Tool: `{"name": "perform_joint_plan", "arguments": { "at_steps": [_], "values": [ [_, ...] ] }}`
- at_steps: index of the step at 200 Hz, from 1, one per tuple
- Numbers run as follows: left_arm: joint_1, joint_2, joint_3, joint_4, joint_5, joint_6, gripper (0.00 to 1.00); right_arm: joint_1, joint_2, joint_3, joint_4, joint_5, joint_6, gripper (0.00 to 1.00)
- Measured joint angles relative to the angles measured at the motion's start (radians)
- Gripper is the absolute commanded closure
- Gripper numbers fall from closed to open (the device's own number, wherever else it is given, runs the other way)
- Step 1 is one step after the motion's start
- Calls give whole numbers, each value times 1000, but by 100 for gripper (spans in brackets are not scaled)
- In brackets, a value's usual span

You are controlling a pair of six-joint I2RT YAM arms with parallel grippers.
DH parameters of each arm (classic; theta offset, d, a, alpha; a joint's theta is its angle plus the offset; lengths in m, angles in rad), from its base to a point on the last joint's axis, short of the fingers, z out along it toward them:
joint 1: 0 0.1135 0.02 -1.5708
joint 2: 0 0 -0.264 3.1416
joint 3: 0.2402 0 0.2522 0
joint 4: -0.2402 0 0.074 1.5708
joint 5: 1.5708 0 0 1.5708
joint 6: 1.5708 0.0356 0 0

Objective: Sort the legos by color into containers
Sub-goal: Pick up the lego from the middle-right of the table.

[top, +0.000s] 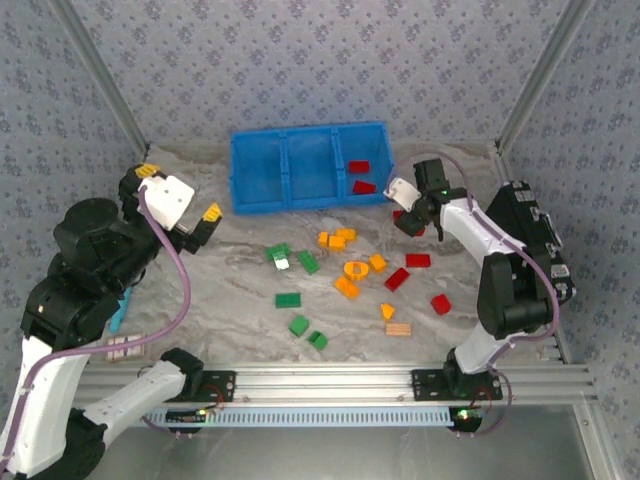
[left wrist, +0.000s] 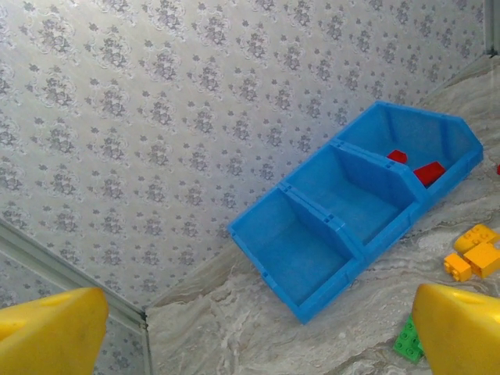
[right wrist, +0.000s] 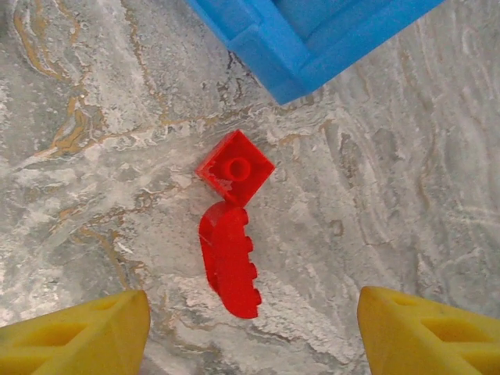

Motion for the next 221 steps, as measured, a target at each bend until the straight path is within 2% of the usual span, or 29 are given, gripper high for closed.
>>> {"name": "perform_joint_plan", "arguments": {
  "at_steps": [77,110,143,157,221],
  "values": [
    [0,1,-1,-28,29,-26,0,-45,80,-4,-35,-52,29,24],
    [0,1,-1,-54,29,-41,0,-47,118,-1,-35,-57,32,17],
    [0,-1,-1,-68,29,-57,0,-47,163,21,-30,-60,35,20],
    [0,-3,-1,-71,29,-60,0,-47,176,23,-21,-51,36,24],
    [0,4,8,-93,13,-64,0,-42,242,22,76,80,55,30]
  ]
}}
